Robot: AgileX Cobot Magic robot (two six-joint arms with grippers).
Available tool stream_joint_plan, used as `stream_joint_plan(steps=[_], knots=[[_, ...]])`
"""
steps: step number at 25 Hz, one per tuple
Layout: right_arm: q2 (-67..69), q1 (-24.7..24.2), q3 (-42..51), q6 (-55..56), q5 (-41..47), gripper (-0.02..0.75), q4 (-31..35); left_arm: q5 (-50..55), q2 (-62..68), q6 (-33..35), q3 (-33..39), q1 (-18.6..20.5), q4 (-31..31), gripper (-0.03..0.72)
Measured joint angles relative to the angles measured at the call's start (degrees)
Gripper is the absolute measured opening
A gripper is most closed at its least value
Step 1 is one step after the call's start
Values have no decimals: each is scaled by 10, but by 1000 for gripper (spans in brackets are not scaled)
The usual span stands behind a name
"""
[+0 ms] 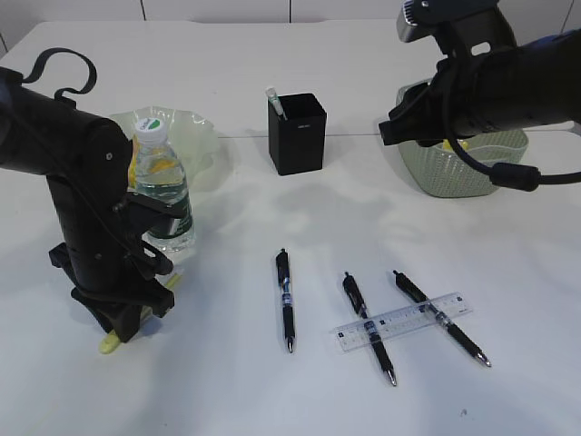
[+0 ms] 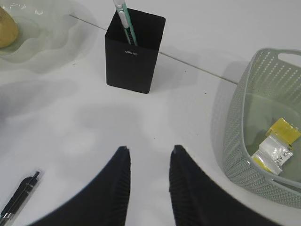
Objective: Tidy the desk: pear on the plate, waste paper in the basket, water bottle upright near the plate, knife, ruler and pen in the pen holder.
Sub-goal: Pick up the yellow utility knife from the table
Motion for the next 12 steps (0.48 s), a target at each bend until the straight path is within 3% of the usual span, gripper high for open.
stream_joint_plan(steps=[12], knots=[[0, 0, 0, 0, 3, 218, 0, 4, 0, 0, 0, 0, 0, 111]])
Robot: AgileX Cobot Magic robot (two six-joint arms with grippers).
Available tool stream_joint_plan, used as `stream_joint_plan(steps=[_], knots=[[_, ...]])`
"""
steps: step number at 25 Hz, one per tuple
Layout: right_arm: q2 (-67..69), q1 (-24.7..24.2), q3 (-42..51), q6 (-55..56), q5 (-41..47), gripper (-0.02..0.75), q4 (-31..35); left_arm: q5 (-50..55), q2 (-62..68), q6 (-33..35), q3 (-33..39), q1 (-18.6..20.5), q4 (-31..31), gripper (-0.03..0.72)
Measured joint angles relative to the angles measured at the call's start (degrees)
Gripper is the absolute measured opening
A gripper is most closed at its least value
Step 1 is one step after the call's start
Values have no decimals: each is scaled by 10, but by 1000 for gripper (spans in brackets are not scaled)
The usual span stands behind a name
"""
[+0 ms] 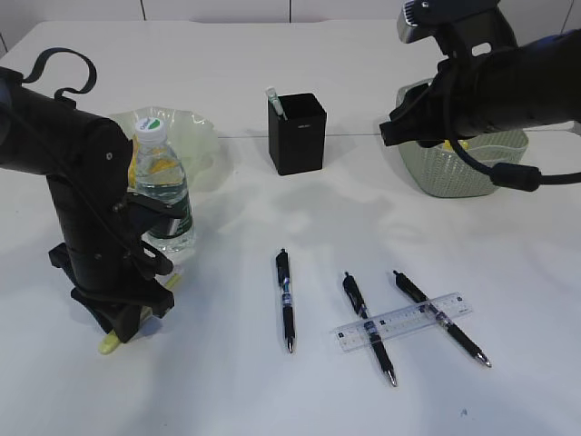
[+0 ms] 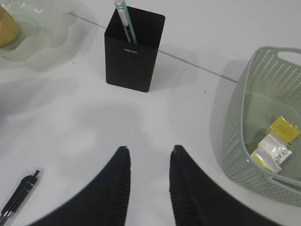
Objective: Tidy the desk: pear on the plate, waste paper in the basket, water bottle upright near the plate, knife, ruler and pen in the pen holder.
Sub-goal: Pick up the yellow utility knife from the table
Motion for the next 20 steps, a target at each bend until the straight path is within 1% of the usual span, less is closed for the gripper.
stream_joint_plan(steps=[13, 20], knots=[[-24, 0, 0, 0, 3, 218, 0, 17, 0, 0, 0, 0, -9, 113], [-26, 0, 0, 0, 12, 218, 0, 44, 0, 0, 0, 0, -18, 113]])
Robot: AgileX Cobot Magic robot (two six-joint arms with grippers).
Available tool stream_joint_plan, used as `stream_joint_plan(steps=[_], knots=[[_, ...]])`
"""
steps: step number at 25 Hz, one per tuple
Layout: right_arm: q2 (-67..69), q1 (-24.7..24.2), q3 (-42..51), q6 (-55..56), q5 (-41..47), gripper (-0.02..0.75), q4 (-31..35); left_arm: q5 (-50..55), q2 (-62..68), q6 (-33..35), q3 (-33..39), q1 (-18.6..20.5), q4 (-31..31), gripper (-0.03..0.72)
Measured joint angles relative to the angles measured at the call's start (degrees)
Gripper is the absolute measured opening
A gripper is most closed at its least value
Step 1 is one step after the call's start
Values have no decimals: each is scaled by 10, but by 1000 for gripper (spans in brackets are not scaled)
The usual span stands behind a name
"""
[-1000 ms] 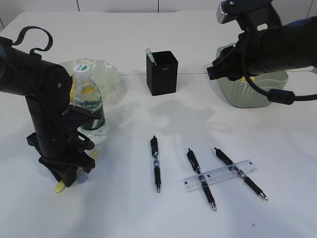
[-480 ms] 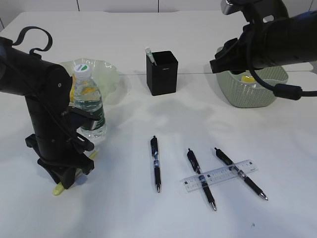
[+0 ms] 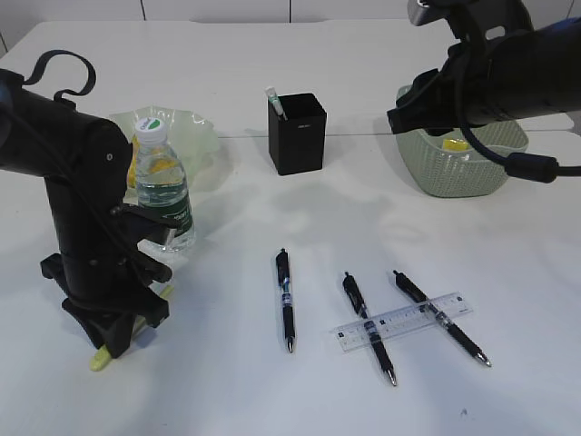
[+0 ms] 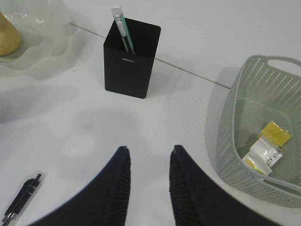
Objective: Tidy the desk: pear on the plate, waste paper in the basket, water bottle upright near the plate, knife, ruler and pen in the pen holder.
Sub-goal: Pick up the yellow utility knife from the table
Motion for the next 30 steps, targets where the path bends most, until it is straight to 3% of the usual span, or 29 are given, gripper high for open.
stream_joint_plan(steps=[30], knots=[[0, 0, 0, 0, 1, 218, 0, 46, -108, 0, 6, -9, -31, 124]])
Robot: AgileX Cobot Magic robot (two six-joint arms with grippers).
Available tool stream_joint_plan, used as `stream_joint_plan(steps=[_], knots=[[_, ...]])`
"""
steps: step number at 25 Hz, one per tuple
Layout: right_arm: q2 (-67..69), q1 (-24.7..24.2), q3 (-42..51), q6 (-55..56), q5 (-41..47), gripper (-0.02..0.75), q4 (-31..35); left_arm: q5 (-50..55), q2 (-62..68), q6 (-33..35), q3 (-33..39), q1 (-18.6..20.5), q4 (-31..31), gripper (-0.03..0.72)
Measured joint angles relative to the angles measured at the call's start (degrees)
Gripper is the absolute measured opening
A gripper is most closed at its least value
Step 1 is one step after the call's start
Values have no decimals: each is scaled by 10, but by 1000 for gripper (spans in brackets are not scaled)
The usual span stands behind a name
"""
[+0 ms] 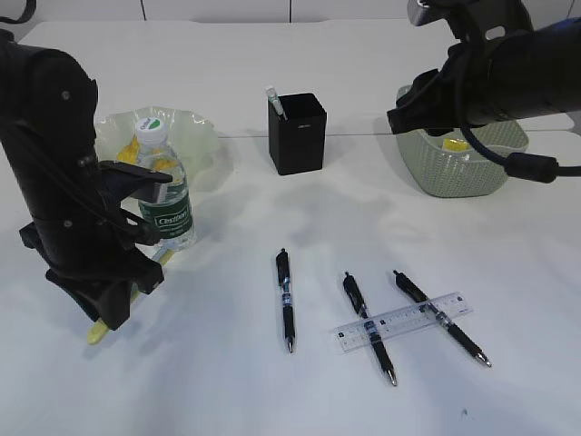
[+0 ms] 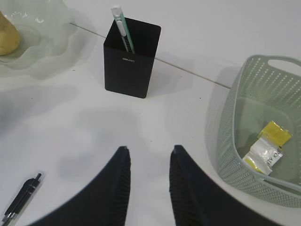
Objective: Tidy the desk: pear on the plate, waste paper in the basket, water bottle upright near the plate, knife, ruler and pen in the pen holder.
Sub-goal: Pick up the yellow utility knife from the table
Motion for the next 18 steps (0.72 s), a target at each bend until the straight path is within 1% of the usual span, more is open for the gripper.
stream_joint_plan(steps=[5, 18], knots=[[0, 0, 0, 0, 0, 218, 0, 1, -22, 0, 1, -11, -4, 125], [0, 0, 0, 0, -1, 218, 1, -6, -74, 0, 1, -13, -17, 125]])
